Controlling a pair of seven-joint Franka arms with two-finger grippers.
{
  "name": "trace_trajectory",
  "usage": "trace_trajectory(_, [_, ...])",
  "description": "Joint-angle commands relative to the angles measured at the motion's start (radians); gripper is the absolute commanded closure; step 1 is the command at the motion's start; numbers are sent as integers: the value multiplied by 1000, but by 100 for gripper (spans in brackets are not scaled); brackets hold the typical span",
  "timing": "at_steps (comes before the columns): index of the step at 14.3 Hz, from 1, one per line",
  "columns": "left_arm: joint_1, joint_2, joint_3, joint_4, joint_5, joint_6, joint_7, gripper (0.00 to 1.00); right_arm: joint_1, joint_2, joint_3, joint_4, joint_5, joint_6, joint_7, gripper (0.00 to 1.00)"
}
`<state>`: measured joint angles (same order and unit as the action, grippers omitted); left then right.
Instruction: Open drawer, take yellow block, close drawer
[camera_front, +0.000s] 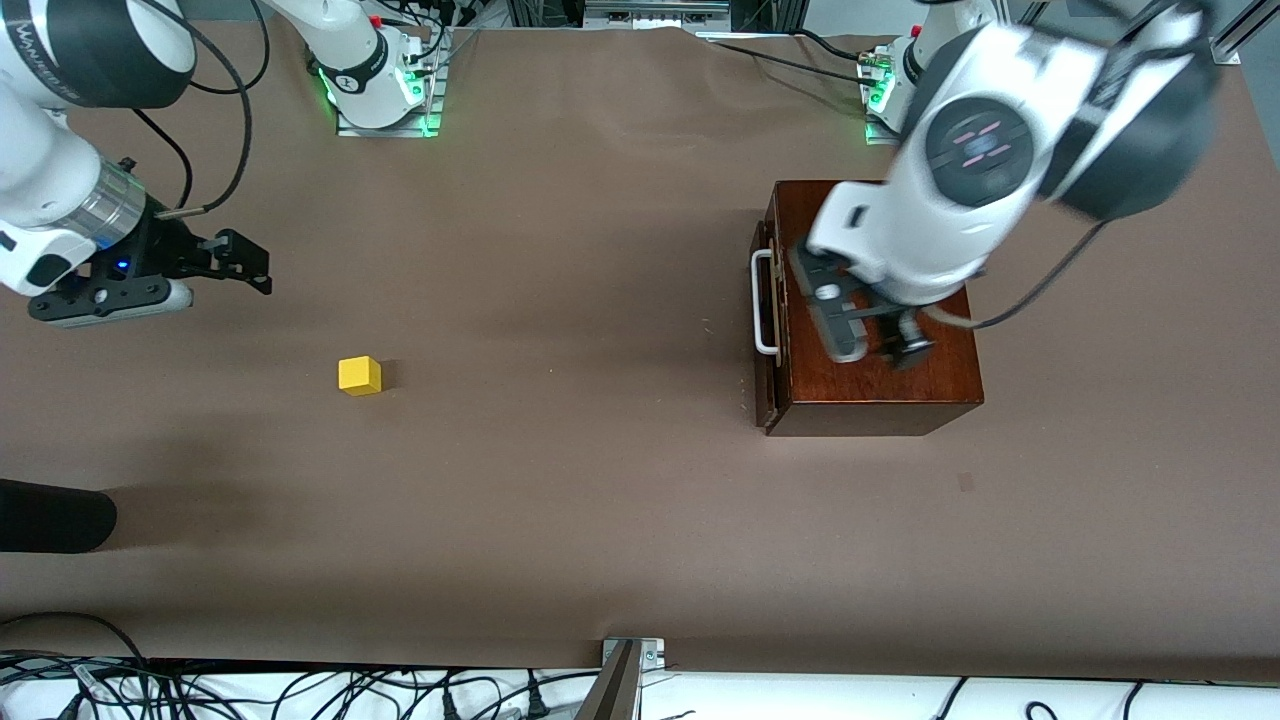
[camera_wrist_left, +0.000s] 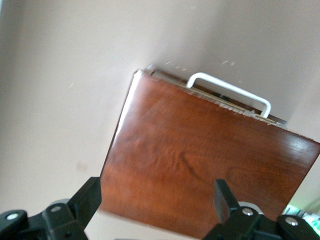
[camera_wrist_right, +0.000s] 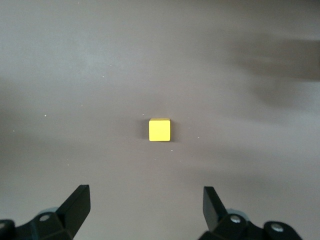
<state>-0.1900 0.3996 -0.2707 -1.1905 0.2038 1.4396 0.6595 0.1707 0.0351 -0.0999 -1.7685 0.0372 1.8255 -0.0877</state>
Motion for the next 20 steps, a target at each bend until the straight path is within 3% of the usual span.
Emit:
trace_trajectory(1, [20, -89, 86, -64, -70, -5, -176, 0, -11, 12, 3, 49, -7, -34, -7, 0])
trace_trajectory(5, [55, -258, 185, -263, -167, 117, -357, 0, -11, 19, 3, 57, -7, -34, -6, 0])
trace_trajectory(8, [99, -349, 189, -369, -181, 186, -440, 0, -11, 19, 3, 58, -7, -34, -6, 0])
trace_trajectory(11, [107, -398, 228, -423, -179, 189, -657, 0, -11, 20, 3, 58, -7, -32, -6, 0])
trace_trajectory(14, [129, -452, 228, -521, -178, 189, -689, 0, -11, 20, 3, 60, -7, -31, -4, 0])
trace_trajectory(20, [138, -443, 228, -532, -179, 189, -683, 0, -11, 20, 3, 60, -7, -31, -6, 0])
